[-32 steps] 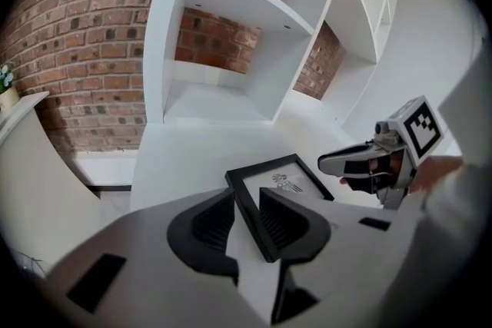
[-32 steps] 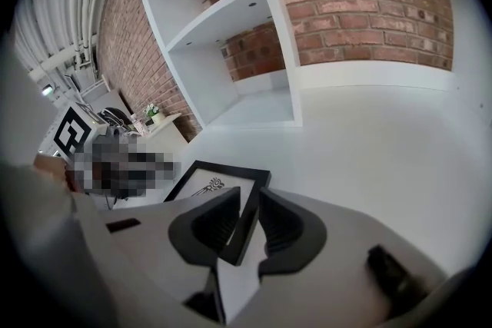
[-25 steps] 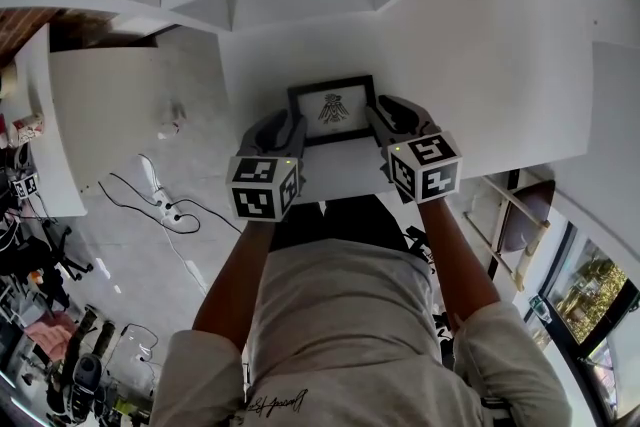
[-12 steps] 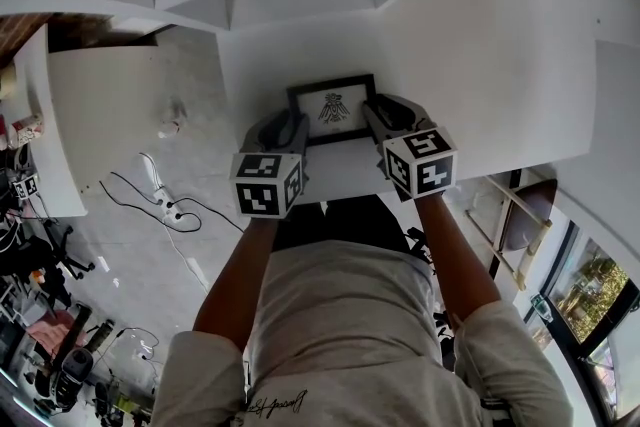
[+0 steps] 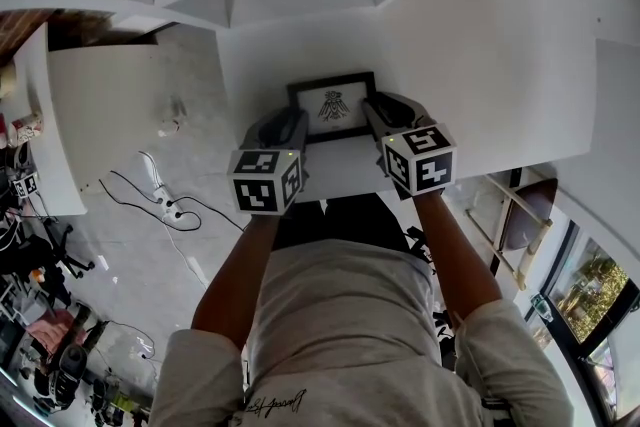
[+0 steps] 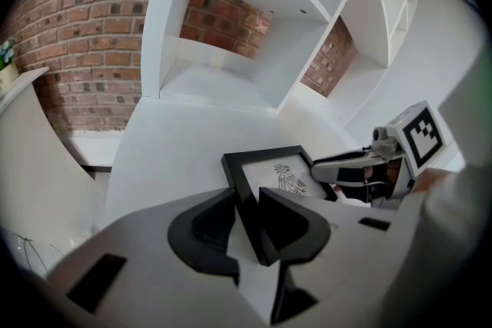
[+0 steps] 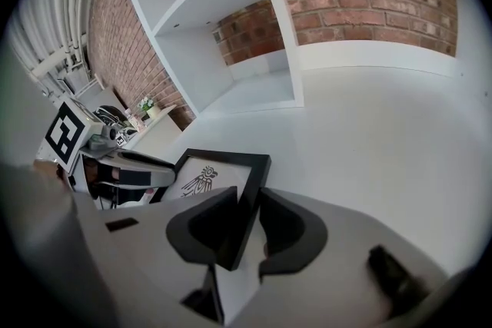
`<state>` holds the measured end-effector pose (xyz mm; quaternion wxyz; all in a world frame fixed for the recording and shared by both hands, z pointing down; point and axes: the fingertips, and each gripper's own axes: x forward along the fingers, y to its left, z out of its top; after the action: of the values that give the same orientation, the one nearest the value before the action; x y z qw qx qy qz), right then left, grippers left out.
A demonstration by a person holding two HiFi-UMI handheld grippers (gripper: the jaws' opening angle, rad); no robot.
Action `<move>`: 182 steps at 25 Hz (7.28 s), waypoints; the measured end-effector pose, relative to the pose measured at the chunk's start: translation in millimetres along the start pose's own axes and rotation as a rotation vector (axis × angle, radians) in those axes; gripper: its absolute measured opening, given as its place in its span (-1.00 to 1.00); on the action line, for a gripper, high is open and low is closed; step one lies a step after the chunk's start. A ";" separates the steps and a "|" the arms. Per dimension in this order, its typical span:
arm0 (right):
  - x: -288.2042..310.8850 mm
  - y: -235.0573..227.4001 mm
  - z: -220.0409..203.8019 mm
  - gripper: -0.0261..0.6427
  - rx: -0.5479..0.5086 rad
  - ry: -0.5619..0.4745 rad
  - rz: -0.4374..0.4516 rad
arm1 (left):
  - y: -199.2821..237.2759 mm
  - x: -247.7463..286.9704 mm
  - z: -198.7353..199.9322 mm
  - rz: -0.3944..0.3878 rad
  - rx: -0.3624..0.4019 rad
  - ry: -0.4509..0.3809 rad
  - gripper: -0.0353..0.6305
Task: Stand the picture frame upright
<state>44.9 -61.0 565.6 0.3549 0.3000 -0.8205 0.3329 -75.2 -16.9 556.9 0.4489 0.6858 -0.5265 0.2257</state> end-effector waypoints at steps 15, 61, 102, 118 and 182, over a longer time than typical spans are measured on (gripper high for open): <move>-9.7 0.9 -2.4 -0.63 0.034 -0.038 0.005 | -5.1 -4.8 2.5 0.032 0.038 -0.036 -0.62; -50.7 -43.5 110.7 -0.64 0.014 -0.350 -0.060 | -39.8 -9.8 137.3 0.017 0.240 -0.263 -0.63; -17.3 -74.2 131.6 -0.69 -0.026 -0.337 -0.153 | -19.4 28.7 160.2 0.074 0.283 -0.247 -0.68; -14.1 -70.6 141.6 -0.69 -0.050 -0.337 -0.168 | -10.6 32.4 165.7 0.107 0.279 -0.247 -0.69; -36.9 -39.4 110.1 -0.66 -0.030 -0.339 -0.174 | -29.4 -1.4 137.4 0.079 0.331 -0.269 -0.50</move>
<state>52.5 -158.7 491.9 0.2435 0.4162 -0.8444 0.2334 -70.9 -132.2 476.7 0.2468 0.7528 -0.5639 0.2331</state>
